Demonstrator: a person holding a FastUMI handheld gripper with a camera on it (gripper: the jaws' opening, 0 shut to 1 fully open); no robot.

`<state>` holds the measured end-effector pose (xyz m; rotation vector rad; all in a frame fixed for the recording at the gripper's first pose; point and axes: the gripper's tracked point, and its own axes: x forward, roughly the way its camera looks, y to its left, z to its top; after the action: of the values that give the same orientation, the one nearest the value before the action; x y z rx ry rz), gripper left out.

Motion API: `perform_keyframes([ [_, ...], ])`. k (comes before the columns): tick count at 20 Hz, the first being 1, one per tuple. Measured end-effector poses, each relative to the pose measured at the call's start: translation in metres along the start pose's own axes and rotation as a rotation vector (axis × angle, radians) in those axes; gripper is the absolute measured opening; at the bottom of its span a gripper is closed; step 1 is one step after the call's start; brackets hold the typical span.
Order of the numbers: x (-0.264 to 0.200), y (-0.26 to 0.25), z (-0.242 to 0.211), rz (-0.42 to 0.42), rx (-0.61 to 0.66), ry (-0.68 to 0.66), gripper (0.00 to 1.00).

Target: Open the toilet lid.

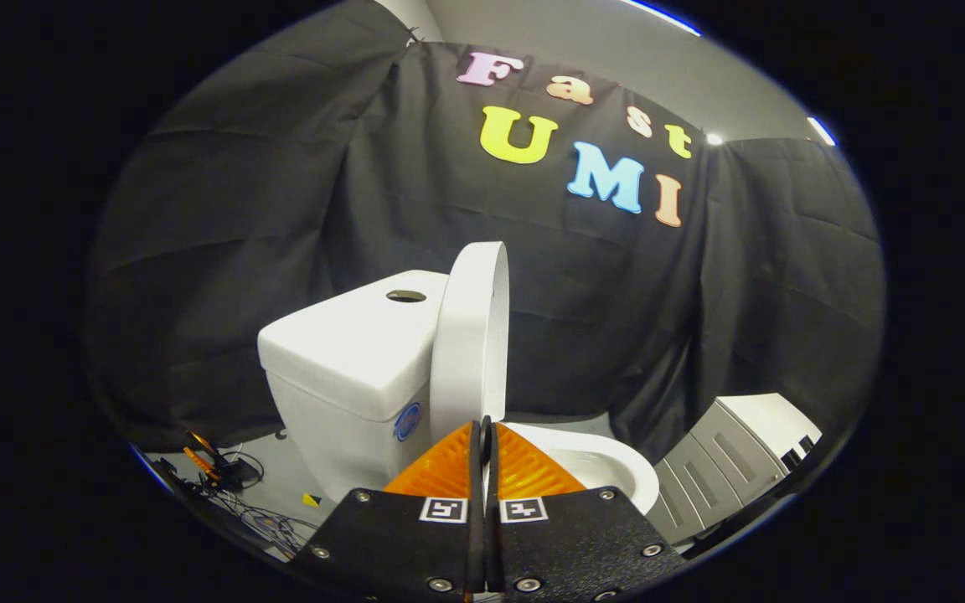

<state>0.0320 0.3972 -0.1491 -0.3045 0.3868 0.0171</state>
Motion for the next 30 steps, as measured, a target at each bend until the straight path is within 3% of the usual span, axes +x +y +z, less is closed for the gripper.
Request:
perform_keyframes([
  [7, 0.002, 0.002, -0.001, -0.006, 0.011, 0.005, 0.00],
  [10, 0.004, 0.010, -0.003, 0.057, 0.069, 0.000, 0.03],
  [12, 0.001, 0.014, -0.013, 0.093, 0.113, 0.061, 0.16],
  [16, -0.018, 0.028, 0.009, 0.214, 0.214, -0.005, 0.61],
  [17, -0.025, 0.030, 0.015, 0.243, 0.219, -0.023, 0.85],
  [18, -0.033, 0.029, 0.021, 0.261, 0.213, -0.039, 0.94],
  [26, -0.076, -0.056, 0.084, 0.337, 0.197, -0.269, 0.95],
  [30, -0.065, -0.130, 0.098, 0.293, 0.190, -0.324, 0.95],
])
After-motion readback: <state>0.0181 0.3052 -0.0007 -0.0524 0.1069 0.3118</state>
